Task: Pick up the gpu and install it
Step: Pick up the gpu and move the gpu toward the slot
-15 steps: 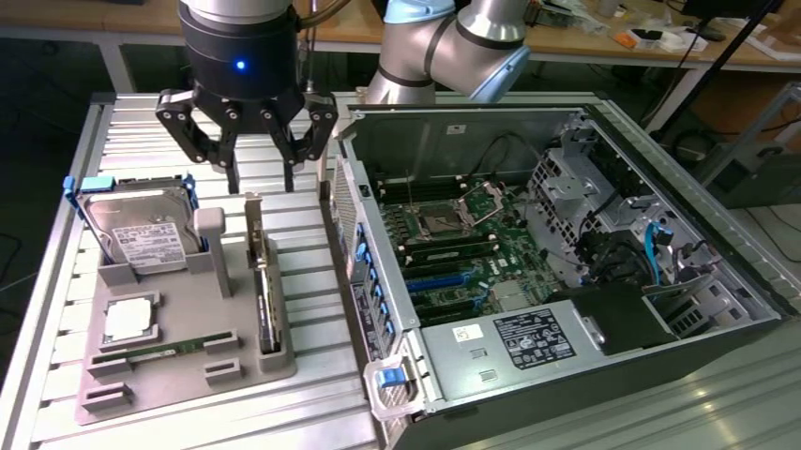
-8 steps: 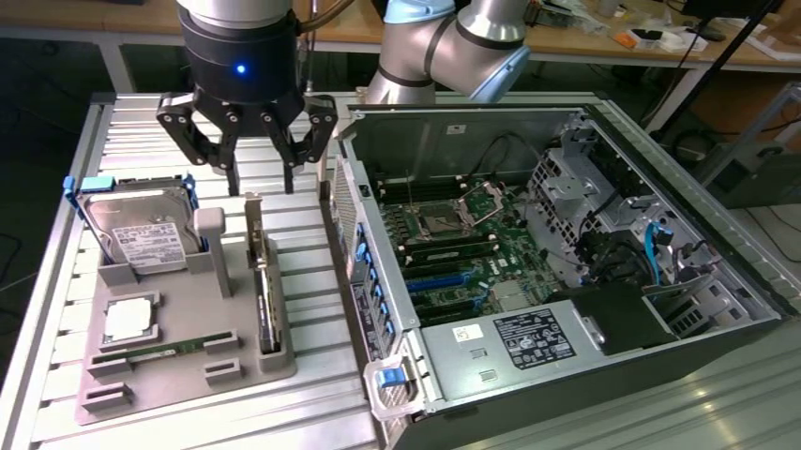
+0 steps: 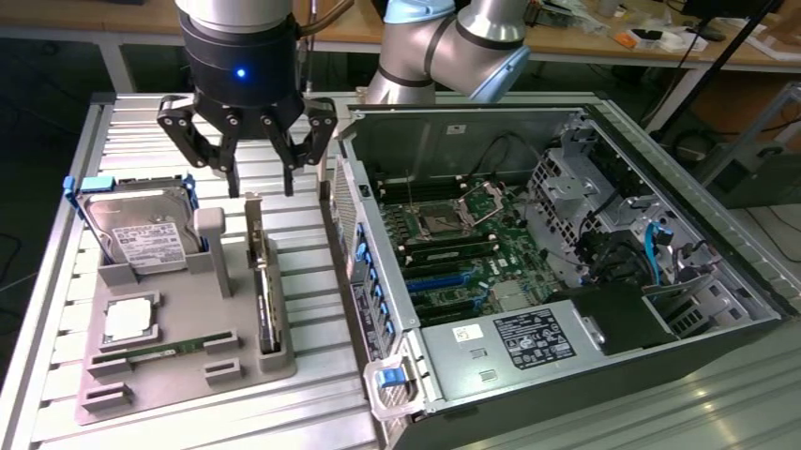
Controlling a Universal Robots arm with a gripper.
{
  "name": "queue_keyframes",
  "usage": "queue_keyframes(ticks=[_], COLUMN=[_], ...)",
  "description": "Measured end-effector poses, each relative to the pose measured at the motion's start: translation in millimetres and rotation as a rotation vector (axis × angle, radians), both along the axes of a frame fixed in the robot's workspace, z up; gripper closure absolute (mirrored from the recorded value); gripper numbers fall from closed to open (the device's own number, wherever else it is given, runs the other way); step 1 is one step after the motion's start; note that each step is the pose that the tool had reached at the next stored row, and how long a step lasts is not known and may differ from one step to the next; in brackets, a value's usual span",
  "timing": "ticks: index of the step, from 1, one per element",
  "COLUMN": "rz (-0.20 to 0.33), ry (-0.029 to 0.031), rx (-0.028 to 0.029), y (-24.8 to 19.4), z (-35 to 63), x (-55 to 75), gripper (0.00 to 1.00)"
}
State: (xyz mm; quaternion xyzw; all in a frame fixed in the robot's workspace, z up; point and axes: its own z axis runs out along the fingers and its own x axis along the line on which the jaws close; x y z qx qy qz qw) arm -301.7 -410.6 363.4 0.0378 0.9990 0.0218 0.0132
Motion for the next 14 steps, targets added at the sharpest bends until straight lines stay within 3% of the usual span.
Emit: queue_keyframes(ticks=[8,14], rz=[0.000,0.000], ry=[0.0001,0.0000], rx=[0.0000,0.0000], y=[-0.7,-4.3], z=[-3.9,-5.6], x=[-1.2,-1.6], gripper=[0.44,0.44])
